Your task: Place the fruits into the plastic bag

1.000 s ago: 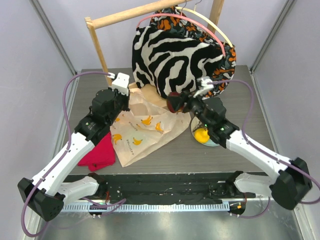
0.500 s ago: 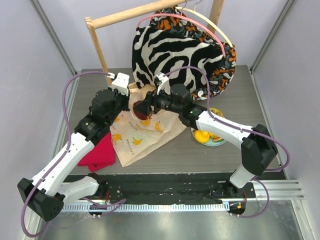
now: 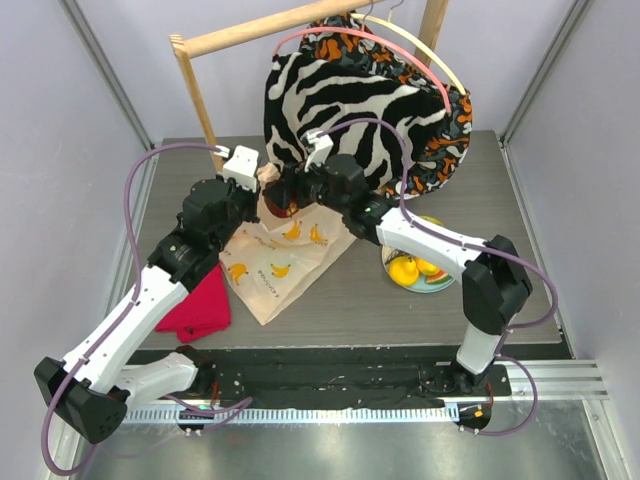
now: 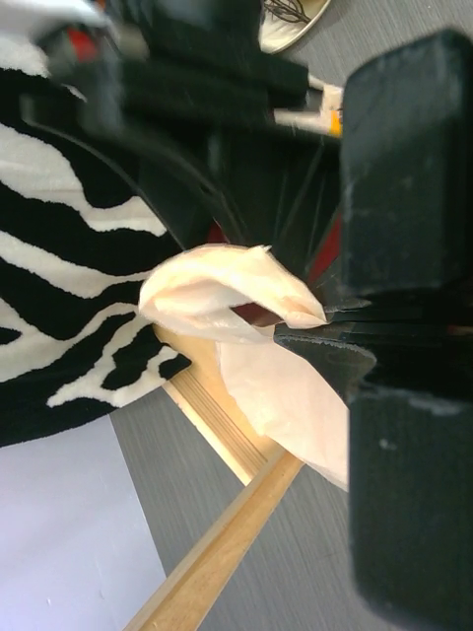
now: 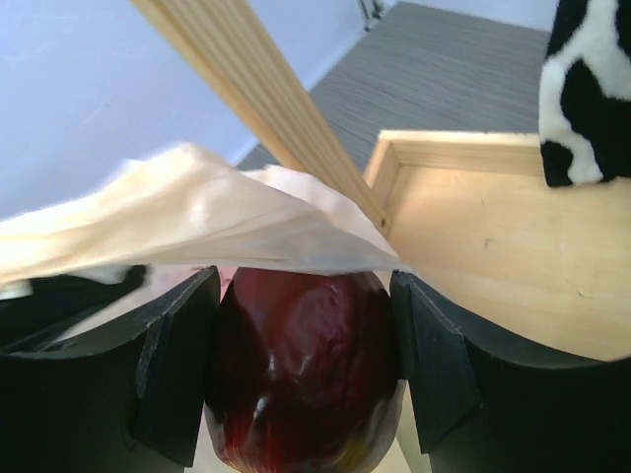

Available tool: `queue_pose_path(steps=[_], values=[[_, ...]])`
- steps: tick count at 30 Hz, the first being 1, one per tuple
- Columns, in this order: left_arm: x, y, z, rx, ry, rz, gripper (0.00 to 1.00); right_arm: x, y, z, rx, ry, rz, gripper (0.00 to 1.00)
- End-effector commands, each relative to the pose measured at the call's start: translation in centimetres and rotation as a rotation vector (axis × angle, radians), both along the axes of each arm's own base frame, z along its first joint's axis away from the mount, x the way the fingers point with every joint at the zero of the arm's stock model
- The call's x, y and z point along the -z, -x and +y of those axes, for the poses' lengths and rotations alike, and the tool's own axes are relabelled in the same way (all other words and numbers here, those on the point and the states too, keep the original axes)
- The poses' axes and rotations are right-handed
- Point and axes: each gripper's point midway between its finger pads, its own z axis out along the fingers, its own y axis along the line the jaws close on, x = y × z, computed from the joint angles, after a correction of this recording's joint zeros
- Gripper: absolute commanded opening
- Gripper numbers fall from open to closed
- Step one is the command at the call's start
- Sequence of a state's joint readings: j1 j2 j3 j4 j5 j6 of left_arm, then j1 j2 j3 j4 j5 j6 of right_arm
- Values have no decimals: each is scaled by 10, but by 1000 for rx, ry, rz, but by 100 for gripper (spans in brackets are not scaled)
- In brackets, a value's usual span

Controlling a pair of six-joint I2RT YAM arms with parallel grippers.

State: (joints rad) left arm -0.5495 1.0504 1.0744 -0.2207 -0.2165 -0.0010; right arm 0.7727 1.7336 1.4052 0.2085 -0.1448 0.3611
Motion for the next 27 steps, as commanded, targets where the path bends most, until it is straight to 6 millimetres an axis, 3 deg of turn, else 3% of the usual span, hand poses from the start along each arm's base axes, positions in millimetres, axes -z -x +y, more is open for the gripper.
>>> queue_pose_path(steps=[1, 10, 15, 18, 22, 27], values=[[-31, 2, 0, 3, 61, -77, 0, 17, -2, 15, 16, 36, 4, 1], [-29, 1, 0, -2, 58, -74, 0, 82, 38, 37, -41, 127, 104, 1], [-29, 0, 1, -5, 59, -75, 0, 130, 30, 24, 57, 220, 178, 1], [-29, 0, 1, -5, 57, -76, 0, 148, 22, 15, 121, 266, 199, 2], [-29, 0, 0, -3, 59, -75, 0, 154, 15, 12, 168, 288, 209, 8], [-29, 0, 0, -2, 58, -74, 0, 152, 15, 14, 162, 284, 207, 24]])
